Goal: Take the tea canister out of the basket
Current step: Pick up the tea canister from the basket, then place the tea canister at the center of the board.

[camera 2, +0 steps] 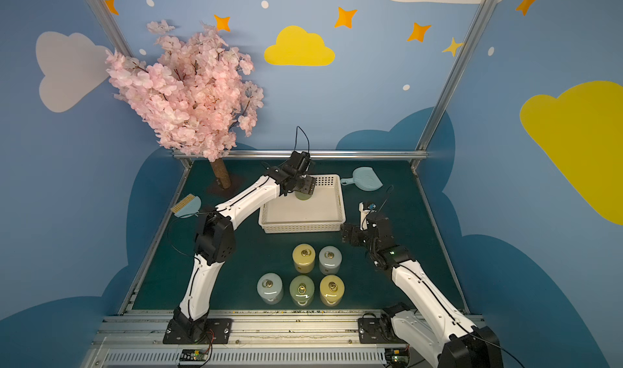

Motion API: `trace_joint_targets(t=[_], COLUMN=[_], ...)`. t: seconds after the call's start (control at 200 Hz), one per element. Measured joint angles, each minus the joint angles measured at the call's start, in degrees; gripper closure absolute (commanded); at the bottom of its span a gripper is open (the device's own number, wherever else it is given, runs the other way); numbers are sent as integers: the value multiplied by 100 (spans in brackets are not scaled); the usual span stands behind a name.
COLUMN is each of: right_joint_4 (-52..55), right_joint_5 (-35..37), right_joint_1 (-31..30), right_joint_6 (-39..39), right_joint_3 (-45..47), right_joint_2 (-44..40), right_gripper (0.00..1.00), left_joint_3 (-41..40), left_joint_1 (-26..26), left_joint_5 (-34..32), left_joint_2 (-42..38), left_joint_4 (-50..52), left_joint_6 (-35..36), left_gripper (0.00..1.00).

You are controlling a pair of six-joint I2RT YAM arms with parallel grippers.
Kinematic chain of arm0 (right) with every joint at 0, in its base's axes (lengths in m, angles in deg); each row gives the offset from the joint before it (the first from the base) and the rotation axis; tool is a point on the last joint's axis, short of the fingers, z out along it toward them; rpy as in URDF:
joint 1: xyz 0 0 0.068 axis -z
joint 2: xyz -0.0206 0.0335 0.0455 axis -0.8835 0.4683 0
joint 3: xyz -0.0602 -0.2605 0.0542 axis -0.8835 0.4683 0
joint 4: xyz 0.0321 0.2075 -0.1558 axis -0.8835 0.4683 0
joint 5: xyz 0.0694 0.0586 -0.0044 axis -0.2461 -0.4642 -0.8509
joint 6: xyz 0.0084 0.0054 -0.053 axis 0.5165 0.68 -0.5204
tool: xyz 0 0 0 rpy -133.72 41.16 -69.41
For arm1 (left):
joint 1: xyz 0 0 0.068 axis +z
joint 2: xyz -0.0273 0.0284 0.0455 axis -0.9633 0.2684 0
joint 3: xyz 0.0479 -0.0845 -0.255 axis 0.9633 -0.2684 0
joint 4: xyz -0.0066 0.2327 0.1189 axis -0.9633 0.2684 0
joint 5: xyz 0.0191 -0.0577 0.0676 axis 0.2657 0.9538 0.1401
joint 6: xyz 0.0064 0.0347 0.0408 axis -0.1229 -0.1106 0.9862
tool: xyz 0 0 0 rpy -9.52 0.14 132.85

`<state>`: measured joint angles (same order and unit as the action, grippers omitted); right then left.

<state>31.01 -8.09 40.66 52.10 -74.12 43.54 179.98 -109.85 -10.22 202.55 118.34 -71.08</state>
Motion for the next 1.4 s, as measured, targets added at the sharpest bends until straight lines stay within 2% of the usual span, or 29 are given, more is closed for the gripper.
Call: trace_joint_targets(t=[0.456,1.026,1.402], right_joint_4=[-28,-164,-199], right_joint_5=[-42,-999,-1104], right_joint_1=[0,0,0], right_joint_6=[0,-223,-286], right_joint_3=[0,0,-2], right_joint_2=[0,66,127], right_gripper=[2,2,2], left_joint_3=[-1141,-3289,-4669], left_joint_1=[-160,-476,-553], left_joint_5=[39,85,369], left_joint_2=[-1025,-3233,-4507], left_joint_4=[72,28,-111], left_joint_6=[52,46,48], left_gripper=[49,49,49])
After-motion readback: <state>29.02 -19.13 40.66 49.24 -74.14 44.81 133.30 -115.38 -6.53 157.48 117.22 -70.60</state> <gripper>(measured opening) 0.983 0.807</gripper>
